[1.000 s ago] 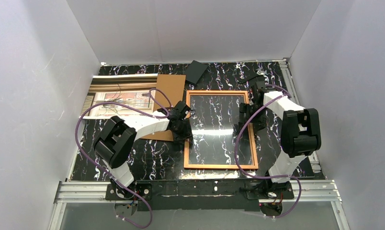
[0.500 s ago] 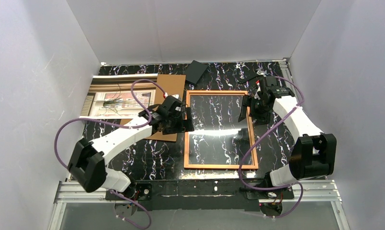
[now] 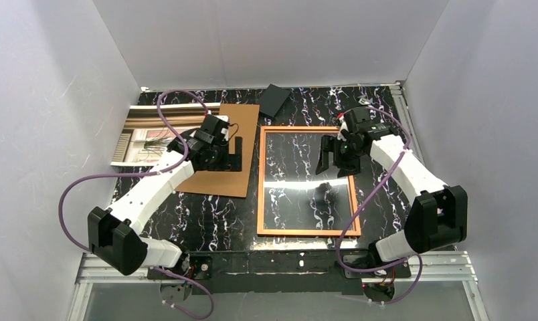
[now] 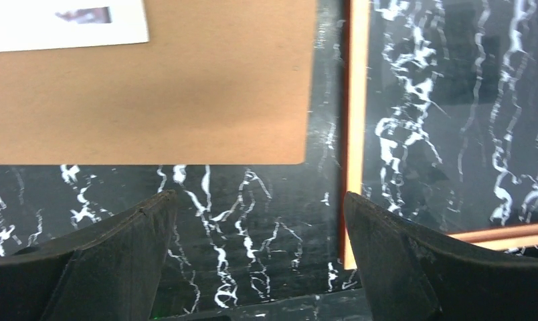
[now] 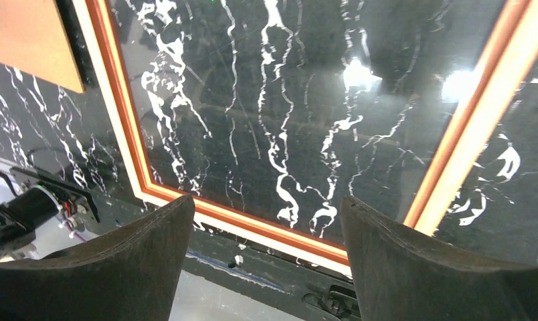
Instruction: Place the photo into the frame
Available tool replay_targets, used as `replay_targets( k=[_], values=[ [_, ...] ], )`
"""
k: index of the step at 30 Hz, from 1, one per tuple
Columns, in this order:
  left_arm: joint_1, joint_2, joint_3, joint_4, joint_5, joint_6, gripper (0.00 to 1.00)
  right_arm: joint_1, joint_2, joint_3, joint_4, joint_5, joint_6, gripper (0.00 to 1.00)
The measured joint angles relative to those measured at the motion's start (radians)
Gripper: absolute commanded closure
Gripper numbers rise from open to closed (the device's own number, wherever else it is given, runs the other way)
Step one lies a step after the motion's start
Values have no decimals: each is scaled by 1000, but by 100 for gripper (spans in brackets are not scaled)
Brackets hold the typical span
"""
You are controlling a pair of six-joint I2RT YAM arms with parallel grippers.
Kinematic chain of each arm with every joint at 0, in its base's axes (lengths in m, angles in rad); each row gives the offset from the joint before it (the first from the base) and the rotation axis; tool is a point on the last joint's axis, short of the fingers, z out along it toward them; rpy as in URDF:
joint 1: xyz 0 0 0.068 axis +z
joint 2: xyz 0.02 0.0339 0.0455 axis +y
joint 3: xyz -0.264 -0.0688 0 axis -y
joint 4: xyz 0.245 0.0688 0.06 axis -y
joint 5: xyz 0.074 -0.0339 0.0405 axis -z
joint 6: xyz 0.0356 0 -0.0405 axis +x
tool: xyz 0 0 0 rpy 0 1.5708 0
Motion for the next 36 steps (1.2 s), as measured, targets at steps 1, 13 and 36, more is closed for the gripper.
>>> replay_targets(
  k=[1,13,36],
  values=[
    [24,2,0,-11,1,9,5,13,1,0,1,-3,2,13],
    [321,26,-95,42,209,-50,6,162,83,53,62,-75,84,15],
    [666,333,66,205,373,-162,22,381,857,818,326,-353,366,18]
  ],
)
